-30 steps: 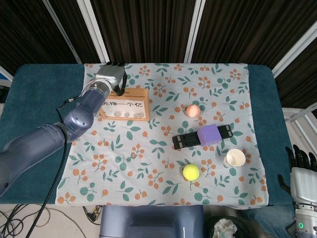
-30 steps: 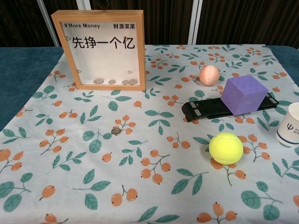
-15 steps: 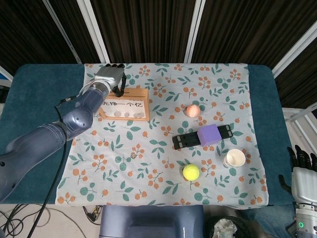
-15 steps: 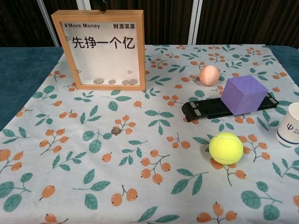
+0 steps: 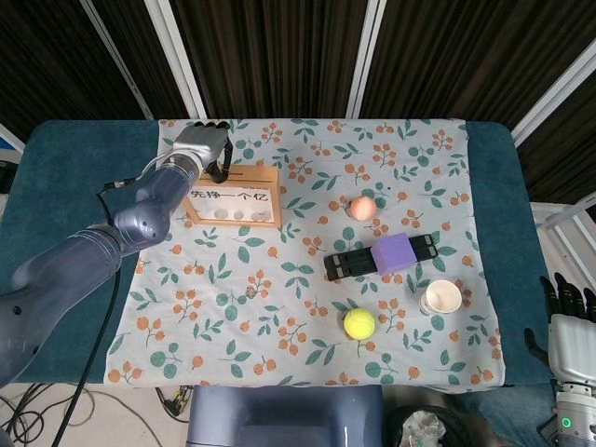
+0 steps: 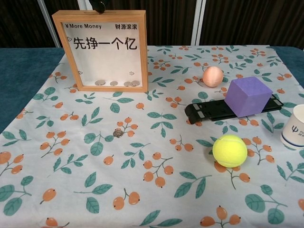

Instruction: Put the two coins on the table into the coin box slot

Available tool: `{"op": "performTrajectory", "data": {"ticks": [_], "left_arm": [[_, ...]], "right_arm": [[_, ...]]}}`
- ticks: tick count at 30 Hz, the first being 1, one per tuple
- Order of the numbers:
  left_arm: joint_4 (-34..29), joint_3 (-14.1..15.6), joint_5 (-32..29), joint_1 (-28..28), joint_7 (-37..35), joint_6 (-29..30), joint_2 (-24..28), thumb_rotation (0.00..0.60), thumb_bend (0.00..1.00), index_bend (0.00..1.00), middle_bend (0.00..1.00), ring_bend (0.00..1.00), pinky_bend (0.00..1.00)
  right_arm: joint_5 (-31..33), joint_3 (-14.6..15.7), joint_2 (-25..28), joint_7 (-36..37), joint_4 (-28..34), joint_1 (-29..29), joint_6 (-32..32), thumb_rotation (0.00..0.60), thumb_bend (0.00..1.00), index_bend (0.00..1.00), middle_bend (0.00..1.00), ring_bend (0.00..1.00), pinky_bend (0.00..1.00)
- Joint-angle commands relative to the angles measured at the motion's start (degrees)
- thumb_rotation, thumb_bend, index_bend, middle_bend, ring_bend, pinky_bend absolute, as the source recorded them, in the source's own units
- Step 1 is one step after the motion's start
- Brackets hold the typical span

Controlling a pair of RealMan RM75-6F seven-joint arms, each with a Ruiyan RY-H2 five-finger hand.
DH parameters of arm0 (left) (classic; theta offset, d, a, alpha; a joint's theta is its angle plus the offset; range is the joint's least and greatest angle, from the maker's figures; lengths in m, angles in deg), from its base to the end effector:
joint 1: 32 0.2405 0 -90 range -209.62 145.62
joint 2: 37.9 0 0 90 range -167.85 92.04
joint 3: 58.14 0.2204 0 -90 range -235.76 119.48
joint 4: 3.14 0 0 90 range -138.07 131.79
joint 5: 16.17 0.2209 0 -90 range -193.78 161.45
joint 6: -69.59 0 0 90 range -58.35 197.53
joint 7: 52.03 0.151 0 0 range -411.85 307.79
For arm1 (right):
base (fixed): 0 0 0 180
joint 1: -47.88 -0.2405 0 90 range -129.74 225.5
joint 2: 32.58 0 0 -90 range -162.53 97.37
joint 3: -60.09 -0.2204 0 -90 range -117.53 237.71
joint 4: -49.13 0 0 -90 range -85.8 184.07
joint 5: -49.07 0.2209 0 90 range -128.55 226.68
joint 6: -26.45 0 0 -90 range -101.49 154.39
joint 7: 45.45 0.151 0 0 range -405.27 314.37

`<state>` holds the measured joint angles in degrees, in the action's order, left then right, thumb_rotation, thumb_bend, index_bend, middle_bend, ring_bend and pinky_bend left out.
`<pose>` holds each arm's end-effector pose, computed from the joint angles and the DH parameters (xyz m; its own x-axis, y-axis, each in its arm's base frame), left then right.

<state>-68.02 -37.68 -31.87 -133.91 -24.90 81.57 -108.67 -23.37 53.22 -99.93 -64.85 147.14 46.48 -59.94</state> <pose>-0.0185 0.4942 0.0925 0.5058 0.5002 0.7028 0.8477 -0.1375 -0.5123 -0.2941 -0.1779 0.1314 0.5323 -0.0262 0.8461 -0.8119 0.2671 0.5191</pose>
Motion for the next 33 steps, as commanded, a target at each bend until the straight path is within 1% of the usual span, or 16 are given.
{"op": "performTrajectory", "data": {"ticks": [1, 16, 28, 33], "left_arm": [[1.0, 1.7, 2.4, -0.6, -3.2, -1.0, -0.7, 0.600, 0.59, 0.63, 0.00, 0.00, 0.00], [2.4, 7.1, 10.1, -3.0, -14.9, -3.1, -2.6, 0.600, 0.57, 0.55, 0.00, 0.00, 0.00], [2.4, 9.7, 15.9, -4.6, -22.7, -3.4, -2.9, 0.600, 0.56, 0.50, 0.00, 0.00, 0.00], [2.2, 10.8, 18.1, -5.3, -25.3, -3.2, -3.3, 0.600, 0.52, 0.50, 0.00, 0.00, 0.00]], "right_arm": [[0.1, -0.1, 0.0, 0.1, 0.1, 0.0, 0.0, 0.600, 0.41, 0.10, 0.04, 0.09, 0.00], [0.8, -0.1, 0.3, 0.3, 0.5, 0.0, 0.2, 0.600, 0.41, 0.10, 0.04, 0.08, 0.00], [0.8, -0.1, 0.5, 0.3, 0.6, 0.0, 0.3, 0.600, 0.41, 0.10, 0.04, 0.08, 0.00], [1.2, -0.2, 0.5, 0.1, 0.8, -0.1, 0.3, 0.600, 0.41, 0.10, 0.04, 0.08, 0.00]]}}
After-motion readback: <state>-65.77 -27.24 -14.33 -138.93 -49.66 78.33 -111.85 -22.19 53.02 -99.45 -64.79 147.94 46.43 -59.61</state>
